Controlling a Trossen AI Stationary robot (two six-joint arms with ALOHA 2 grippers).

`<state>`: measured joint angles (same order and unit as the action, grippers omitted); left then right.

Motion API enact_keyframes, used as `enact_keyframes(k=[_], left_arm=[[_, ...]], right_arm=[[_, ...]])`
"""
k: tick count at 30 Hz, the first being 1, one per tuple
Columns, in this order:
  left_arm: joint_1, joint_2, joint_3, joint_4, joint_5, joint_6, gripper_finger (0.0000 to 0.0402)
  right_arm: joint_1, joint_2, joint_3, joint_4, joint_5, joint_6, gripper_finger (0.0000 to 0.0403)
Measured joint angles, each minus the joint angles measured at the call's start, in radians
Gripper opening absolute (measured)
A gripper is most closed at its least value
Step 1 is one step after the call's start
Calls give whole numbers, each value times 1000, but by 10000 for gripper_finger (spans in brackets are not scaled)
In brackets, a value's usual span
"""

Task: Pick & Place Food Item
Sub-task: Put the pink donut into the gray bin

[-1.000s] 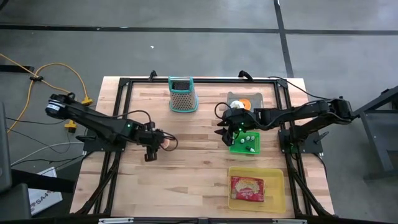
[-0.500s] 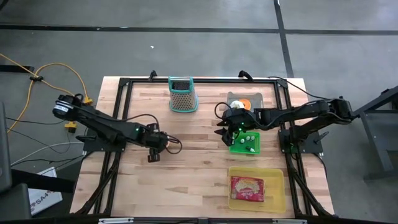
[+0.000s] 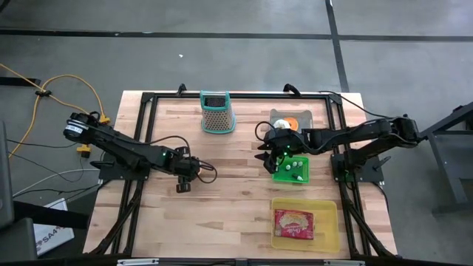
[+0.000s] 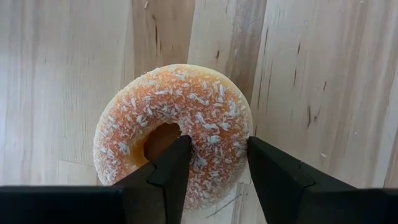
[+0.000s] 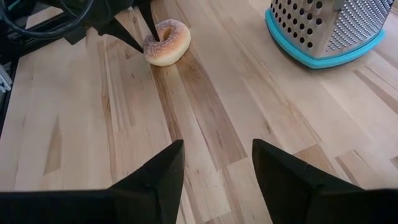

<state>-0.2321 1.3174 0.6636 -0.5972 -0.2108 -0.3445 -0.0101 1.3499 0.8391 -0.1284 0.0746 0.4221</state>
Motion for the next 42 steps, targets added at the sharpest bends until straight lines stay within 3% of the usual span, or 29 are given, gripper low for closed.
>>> enact_keyframes(k=[10,42], left_arm=[[0,1,-1,2,-1,-15,110],[0,-82,1,46,45,-15,108]], right_arm=[[16,0,0,6,1,13,176],[24,0,0,17,5,22,176]])
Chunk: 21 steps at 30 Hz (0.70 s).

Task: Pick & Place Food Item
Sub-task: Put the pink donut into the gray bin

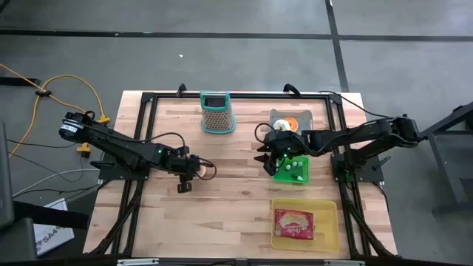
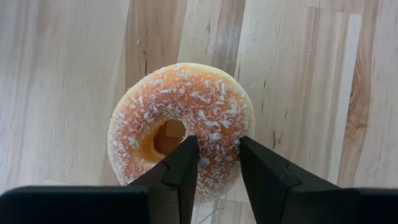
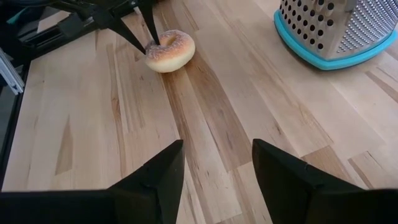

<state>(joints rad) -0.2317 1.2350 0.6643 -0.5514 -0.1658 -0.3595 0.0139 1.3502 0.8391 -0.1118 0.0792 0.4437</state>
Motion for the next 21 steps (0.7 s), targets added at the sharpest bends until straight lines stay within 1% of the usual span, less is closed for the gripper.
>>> enact_keyframes(k=[6,15,21], left_arm=[[0,0,0,2,-1,0,106],[0,0,0,14,-4,0,70],[0,0,1,14,5,0,63]], right_arm=[[0,0,0,1,0,0,176],[0,0,0,1,-3,0,176],[0,0,0,1,-3,0,176]])
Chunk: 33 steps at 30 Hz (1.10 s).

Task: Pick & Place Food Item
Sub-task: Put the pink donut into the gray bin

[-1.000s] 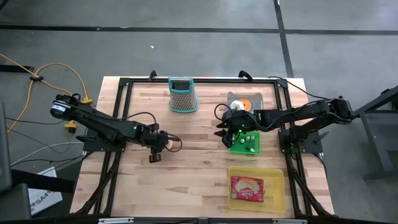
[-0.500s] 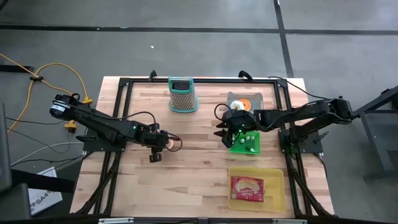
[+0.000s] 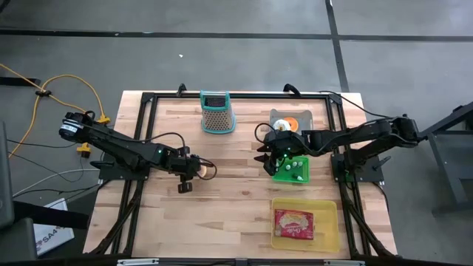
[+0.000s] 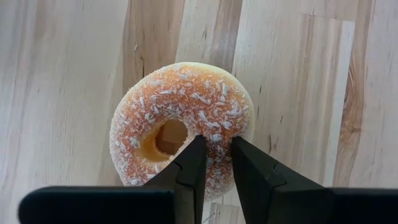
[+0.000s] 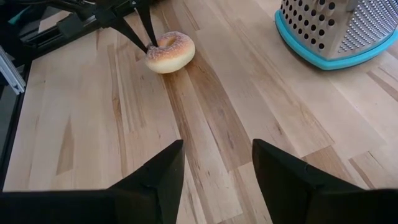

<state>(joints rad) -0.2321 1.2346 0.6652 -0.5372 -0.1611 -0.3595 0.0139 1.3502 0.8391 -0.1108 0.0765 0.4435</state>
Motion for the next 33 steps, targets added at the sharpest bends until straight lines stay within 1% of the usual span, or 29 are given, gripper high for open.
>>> enact_keyframes(k=[7,10,17,20,22,24,29,33], left_arm=[[0,0,22,-3,0,4,62],[0,0,62,-6,-15,40,62],[-2,0,167,-4,-52,135,62],[-6,-1,204,5,-82,180,62],[-10,-1,221,30,-99,209,62],[-15,-1,229,72,-98,237,62],[-27,-1,230,168,-6,258,62],[-27,-1,230,207,59,227,62]], right_arm=[[0,0,0,8,-2,0,176],[0,0,0,25,-10,0,176],[5,0,0,70,-77,48,176],[18,0,0,88,-76,46,176],[30,0,0,93,-76,-9,176],[48,0,0,93,-61,-104,176],[112,1,0,93,52,-407,176],[158,36,0,137,117,-617,176]])
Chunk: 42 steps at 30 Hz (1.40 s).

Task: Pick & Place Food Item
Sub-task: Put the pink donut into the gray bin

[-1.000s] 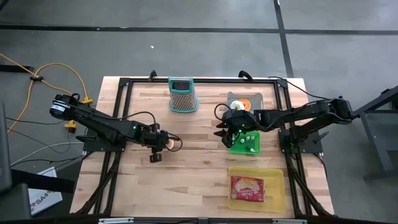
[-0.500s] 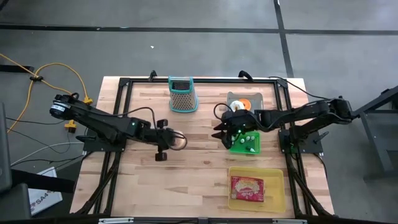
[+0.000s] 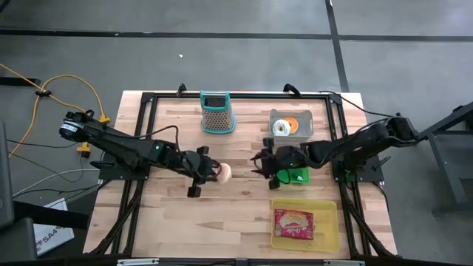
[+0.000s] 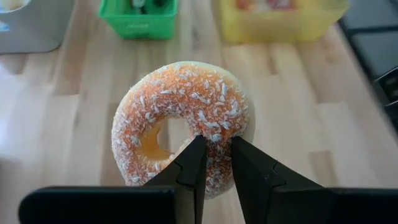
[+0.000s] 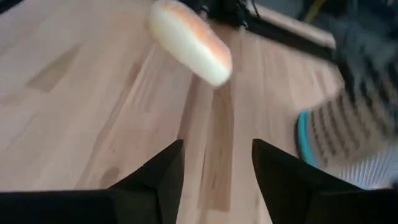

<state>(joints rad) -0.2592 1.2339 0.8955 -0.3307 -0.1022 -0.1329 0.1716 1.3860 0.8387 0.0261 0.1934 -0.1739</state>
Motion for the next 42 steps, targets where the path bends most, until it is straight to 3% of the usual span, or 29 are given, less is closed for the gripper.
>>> enact_keyframes(k=[4,10,23,35,42], left_arm=[[0,0,0,59,72,-14,62],[-16,0,0,92,111,-17,62],[-35,2,0,155,161,-17,62],[-34,35,0,213,229,6,62],[-19,34,0,232,239,10,62]], right_arm=[[38,73,1,139,-4,-194,176],[78,163,0,325,86,-347,176],[80,269,0,545,5,-382,176],[81,269,0,591,-153,-376,176],[101,269,0,603,-166,-368,176]])
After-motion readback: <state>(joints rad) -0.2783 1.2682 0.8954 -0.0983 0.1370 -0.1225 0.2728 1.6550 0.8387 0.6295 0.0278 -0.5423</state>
